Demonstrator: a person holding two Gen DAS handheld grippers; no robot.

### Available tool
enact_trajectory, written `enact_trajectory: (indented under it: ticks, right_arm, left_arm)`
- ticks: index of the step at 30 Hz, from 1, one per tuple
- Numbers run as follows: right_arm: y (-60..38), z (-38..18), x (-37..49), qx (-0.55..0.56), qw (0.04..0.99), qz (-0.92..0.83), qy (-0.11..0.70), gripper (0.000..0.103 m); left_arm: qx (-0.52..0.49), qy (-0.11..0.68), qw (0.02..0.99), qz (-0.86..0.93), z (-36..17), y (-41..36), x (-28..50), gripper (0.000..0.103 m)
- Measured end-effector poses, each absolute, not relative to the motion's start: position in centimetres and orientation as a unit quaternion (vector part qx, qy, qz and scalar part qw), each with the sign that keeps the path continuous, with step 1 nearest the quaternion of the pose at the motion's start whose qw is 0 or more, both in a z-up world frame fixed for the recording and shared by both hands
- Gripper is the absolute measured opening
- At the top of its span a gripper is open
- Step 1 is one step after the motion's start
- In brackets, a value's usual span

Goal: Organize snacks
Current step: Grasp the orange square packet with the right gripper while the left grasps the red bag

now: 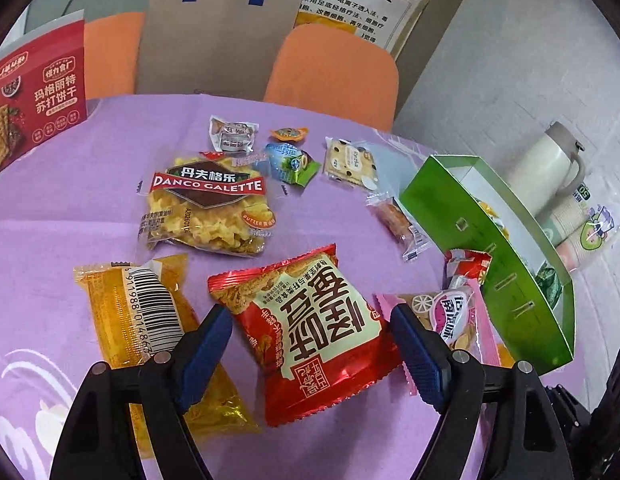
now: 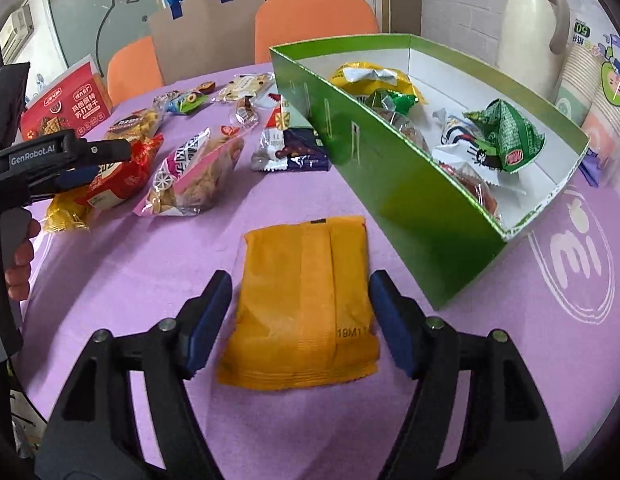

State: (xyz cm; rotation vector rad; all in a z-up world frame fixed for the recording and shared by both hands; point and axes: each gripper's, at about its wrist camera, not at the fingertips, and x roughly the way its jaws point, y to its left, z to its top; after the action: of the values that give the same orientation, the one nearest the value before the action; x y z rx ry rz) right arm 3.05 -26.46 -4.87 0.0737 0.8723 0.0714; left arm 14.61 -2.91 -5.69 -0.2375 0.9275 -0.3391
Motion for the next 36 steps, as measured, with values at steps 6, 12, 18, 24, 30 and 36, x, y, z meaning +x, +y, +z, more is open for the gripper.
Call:
enact_trajectory:
  ticks: [6,12,18,24,30,36]
  right_arm:
    - [-26.2,-4.9,2.6,0.016,0.907,0.018,0.420,0.059]
    - [-26.5,-4.6,1.5,0.049,0.909,0.032,0.412,0.051]
    - [-26.6,-2.7,0.2,0.072,0.918,0.053,0.387,0.050]
    - [-25.8,-2.1,-0.1,0.068,0.920,0.066,0.379,0.050]
    - [-26.5,-2.4,-0.4,0.076,0.919,0.057,0.382,0.050]
    - [-26.9,-3.2,0.0,0.087,0.914,0.056,0.392,0.050]
  left_arm:
    - [-0.086,0.442,0.872,-0.192,-5.6,-3.5,14.3,0.052]
    - [-0.053,0.435,0.877,-0.196,-5.0,-4.3,12.8,0.039]
    - [-0.072,0.415,0.882,-0.211,-3.1,-2.4,10.7,0.002]
    - [-0.105,0.390,0.897,-0.179,-1.9,-1.3,11.8,0.029]
    - [-0.050,0.454,0.857,-0.240,-3.3,-4.2,15.4,0.090]
    - [0.041,0.470,0.843,-0.258,-6.7,-6.6,15.0,0.089]
